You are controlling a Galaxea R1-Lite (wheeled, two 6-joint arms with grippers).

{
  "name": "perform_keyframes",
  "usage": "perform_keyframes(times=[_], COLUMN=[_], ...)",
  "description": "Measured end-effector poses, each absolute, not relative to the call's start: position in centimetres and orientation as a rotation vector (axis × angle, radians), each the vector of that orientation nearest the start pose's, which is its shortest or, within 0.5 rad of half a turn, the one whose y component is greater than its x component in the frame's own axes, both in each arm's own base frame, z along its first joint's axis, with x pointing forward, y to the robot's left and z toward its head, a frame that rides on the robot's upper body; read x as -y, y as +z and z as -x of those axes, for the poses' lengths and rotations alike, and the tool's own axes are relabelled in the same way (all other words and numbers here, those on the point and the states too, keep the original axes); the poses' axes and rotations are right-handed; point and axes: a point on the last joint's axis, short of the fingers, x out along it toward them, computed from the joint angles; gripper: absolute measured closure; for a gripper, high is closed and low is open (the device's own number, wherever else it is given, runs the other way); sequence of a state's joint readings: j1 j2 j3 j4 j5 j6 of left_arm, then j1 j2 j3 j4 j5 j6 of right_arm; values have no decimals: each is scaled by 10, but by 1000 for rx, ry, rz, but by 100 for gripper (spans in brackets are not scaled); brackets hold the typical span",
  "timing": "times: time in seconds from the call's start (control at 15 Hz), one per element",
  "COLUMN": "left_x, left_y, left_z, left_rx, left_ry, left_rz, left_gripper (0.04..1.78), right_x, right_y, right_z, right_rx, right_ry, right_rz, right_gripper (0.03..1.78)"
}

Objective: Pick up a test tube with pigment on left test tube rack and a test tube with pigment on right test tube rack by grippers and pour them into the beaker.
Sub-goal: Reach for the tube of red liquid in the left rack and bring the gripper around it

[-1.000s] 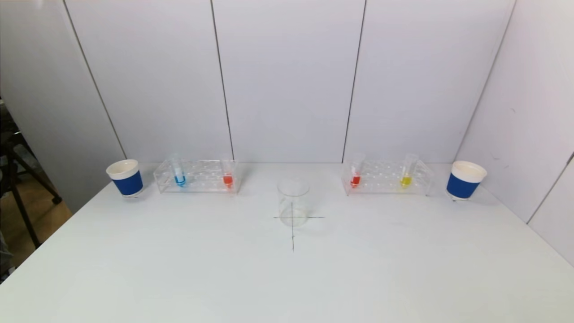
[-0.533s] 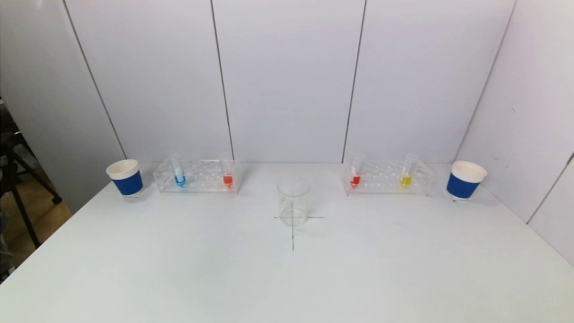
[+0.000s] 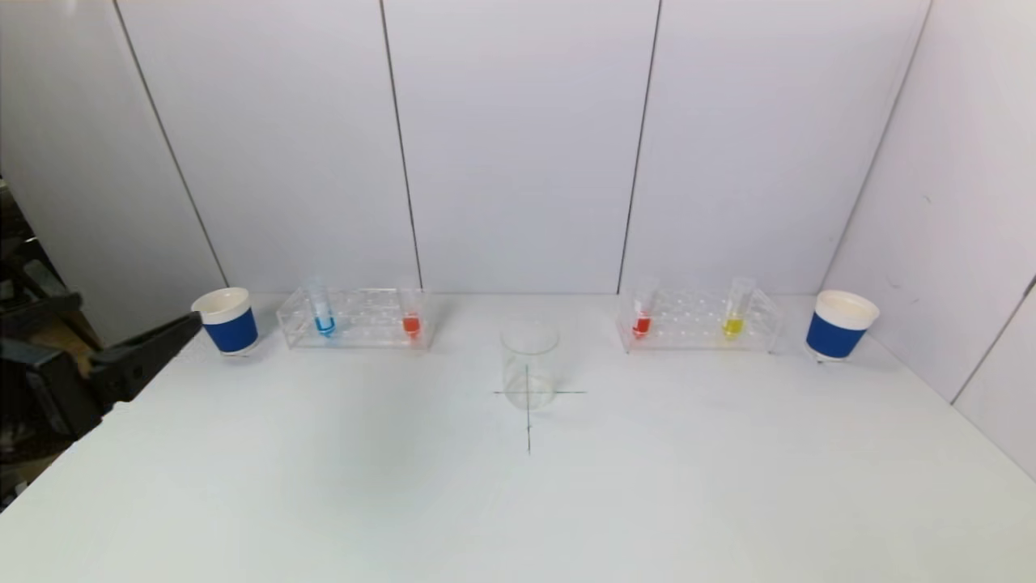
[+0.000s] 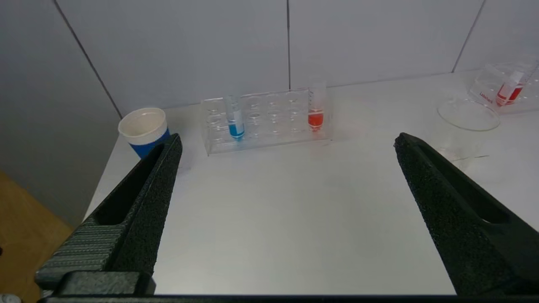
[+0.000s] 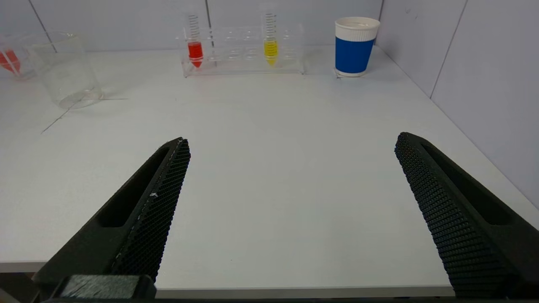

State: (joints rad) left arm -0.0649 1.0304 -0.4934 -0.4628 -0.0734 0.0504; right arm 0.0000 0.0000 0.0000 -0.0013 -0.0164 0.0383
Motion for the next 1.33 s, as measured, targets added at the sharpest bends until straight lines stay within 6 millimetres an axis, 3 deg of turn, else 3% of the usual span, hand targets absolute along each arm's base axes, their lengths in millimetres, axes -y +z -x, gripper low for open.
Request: perform_keyframes(times=[0.27, 0.53, 1.0, 1.33], left_x=[19, 39, 72, 86], left_y=[203, 177, 112, 84], left_z=[-181, -218, -294, -336], left_rx=[-71, -55, -3, 5], left_ry=[-167, -199, -217, -195], left_rz=[-49, -30, -19, -19], left_gripper=[6, 6, 6, 6], right_x=[0, 0, 0, 0], right_y=[76, 76, 76, 76], right_z=[23, 23, 23, 23], right_rx=[2, 2, 2, 2], right_ry=[-17, -17, -16, -16], right_rz=[-38, -38, -38, -38], right_gripper=[4, 4, 4, 4])
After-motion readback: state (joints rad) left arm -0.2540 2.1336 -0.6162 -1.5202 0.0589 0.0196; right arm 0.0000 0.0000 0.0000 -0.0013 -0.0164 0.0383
